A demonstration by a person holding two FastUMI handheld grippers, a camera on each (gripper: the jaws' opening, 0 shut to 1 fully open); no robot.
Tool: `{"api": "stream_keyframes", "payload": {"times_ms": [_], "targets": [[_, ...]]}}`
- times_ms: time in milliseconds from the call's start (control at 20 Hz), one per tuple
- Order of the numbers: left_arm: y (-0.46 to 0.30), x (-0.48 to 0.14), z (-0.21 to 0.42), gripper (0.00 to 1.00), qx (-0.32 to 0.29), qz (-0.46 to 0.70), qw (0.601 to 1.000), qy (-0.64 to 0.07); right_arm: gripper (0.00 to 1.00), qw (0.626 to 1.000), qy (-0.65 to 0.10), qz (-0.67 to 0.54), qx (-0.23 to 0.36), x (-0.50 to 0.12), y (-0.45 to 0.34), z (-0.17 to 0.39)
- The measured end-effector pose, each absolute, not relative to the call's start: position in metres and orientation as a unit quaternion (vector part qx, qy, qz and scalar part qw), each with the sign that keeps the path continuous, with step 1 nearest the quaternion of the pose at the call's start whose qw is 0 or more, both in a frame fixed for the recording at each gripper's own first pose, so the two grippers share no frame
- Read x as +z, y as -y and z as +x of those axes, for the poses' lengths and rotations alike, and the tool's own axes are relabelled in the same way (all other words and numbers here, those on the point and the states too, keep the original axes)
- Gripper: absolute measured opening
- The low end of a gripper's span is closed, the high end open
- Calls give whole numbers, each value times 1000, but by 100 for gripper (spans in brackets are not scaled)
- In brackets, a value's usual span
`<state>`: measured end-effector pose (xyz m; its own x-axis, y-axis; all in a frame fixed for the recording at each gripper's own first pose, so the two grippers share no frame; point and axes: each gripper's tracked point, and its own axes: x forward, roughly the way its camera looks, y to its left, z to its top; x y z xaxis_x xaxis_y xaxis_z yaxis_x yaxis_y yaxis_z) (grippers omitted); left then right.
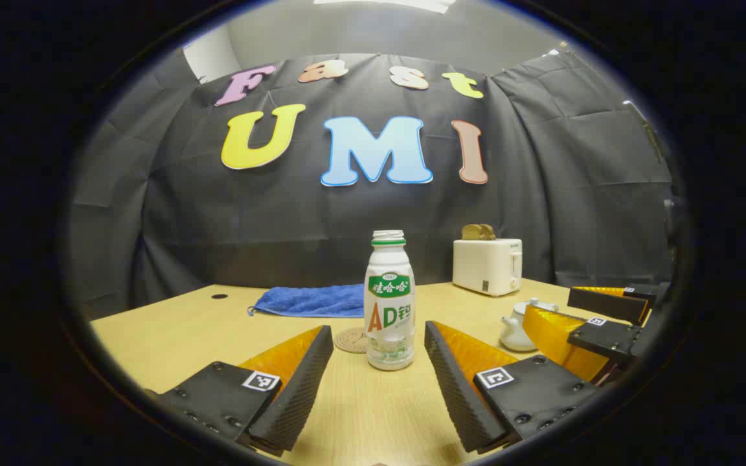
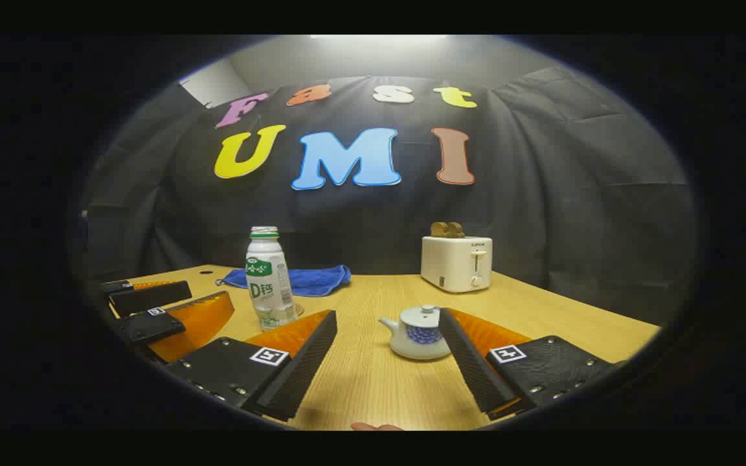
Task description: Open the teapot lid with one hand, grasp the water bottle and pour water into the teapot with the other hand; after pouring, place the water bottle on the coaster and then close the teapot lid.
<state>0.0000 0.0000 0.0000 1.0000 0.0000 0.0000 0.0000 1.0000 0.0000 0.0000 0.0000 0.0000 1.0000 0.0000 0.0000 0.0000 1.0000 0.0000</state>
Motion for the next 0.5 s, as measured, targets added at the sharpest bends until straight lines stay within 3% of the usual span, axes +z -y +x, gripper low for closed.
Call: {"api": "stream_keyframes", "payload": {"times_ms": [400, 500], "targets": [[0, 0, 0, 95, 0, 0, 1000, 0, 97, 1000, 0, 0, 2, 0, 1, -2], [0, 0, 0, 100, 0, 0, 1000, 0, 97, 1000, 0, 0, -1, 0, 5, -4]]}}
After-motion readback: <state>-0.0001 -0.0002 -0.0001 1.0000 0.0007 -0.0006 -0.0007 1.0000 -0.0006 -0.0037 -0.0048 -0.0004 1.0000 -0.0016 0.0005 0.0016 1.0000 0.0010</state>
